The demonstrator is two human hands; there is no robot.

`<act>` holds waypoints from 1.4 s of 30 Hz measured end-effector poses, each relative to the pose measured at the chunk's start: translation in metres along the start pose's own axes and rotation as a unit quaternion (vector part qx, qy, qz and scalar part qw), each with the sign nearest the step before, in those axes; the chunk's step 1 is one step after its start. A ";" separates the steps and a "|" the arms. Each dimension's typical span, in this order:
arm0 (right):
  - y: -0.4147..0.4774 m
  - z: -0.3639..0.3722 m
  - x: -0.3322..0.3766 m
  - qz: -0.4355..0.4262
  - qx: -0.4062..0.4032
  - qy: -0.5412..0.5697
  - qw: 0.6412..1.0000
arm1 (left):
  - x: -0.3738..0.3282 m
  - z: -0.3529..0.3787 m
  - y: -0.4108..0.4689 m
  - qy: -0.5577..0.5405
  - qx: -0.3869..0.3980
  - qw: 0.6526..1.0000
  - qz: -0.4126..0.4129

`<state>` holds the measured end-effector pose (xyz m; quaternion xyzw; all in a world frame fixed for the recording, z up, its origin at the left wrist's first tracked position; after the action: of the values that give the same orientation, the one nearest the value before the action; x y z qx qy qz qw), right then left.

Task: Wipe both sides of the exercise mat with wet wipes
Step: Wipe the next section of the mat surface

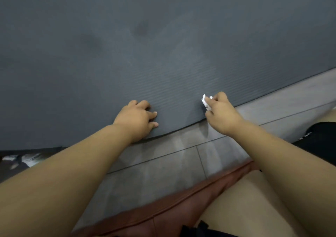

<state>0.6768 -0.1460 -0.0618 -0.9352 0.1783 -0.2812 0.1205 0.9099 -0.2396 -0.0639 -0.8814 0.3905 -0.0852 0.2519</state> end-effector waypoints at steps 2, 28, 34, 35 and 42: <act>0.013 -0.002 0.001 0.028 -0.011 -0.032 0.999 | 0.010 -0.005 0.006 -0.046 0.003 0.999 0.015; 0.019 0.068 0.060 -0.083 -0.107 -0.012 0.991 | 0.053 0.002 0.005 -0.043 -0.062 0.990 -0.123; 0.042 0.056 0.057 -0.226 -0.060 -0.022 0.972 | 0.071 -0.005 0.011 -0.075 -0.075 0.984 -0.146; 0.059 0.042 0.040 -0.188 -0.117 -0.042 0.974 | 0.073 -0.006 0.011 -0.091 -0.078 0.978 -0.168; 0.082 0.054 0.057 -0.087 -0.168 -0.015 0.982 | 0.083 0.004 0.026 -0.069 -0.049 0.980 -0.182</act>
<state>0.7301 -0.2365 -0.1054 -0.9582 0.1394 -0.2424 -0.0606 0.9510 -0.3137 -0.0845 -0.9528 0.2086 -0.0493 0.2150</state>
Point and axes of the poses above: each hand's wrist, its own y-axis towards the middle knuckle, its own z-axis out of the palm, x = y × z, the point moved 1 cm from there along y, towards the middle knuckle, and after that the axes turned 11 degrees about y, right-handed, at the moved point
